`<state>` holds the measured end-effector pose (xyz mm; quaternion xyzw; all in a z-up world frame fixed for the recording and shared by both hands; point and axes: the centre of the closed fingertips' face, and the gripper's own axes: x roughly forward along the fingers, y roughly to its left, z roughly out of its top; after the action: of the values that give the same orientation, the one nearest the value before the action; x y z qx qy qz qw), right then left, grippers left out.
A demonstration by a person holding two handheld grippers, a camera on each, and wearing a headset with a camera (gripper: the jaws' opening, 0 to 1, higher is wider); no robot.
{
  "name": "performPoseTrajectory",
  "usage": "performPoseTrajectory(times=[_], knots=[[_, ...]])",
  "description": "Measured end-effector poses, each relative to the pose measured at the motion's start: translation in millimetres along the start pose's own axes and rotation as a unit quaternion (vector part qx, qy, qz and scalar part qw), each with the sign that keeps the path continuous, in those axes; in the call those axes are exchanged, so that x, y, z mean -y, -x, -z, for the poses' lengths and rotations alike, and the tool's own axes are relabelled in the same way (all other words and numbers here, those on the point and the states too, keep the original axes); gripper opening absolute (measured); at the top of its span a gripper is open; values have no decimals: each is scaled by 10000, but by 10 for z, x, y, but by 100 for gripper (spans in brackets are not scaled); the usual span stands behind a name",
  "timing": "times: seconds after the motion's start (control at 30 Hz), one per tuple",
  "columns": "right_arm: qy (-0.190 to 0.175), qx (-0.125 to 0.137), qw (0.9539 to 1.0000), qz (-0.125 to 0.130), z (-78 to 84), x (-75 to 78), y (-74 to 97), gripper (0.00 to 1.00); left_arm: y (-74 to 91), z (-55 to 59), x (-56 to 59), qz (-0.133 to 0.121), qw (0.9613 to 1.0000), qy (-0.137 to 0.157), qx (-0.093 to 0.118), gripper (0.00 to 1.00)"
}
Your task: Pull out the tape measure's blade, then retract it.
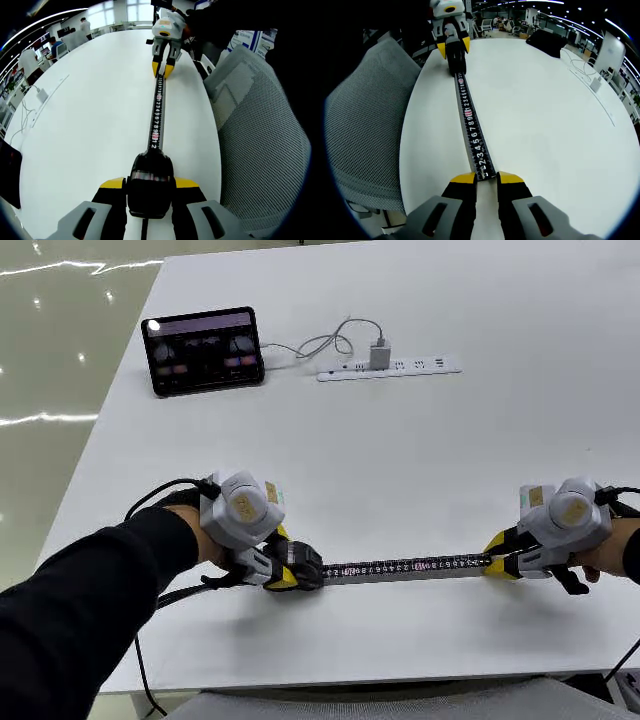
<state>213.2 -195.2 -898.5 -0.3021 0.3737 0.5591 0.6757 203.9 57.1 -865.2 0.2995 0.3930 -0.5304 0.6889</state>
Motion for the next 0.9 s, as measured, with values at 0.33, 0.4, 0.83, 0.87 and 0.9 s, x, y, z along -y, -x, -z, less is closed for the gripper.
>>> performPoseTrajectory(times=[0.33, 0.4, 0.83, 0.87, 0.9], knots=[[106, -99, 9999, -33, 11, 0, -6, 12, -5, -6, -1, 3, 10000, 2, -3, 30], [95, -106, 9999, -40, 10, -2, -7, 12, -5, -3, -3, 2, 10000, 1, -3, 30], [309, -289, 9991, 4, 0, -11, -10, 12, -10, -14, -12, -29, 10000, 20, 76, 30], [299, -344, 9990, 10, -6, -7, -16, 12, -10, -13, -13, -24, 10000, 15, 78, 30], [274, -381, 9989, 7, -6, -1, -17, 12, -11, -15, -14, -21, 10000, 6, 75, 30]])
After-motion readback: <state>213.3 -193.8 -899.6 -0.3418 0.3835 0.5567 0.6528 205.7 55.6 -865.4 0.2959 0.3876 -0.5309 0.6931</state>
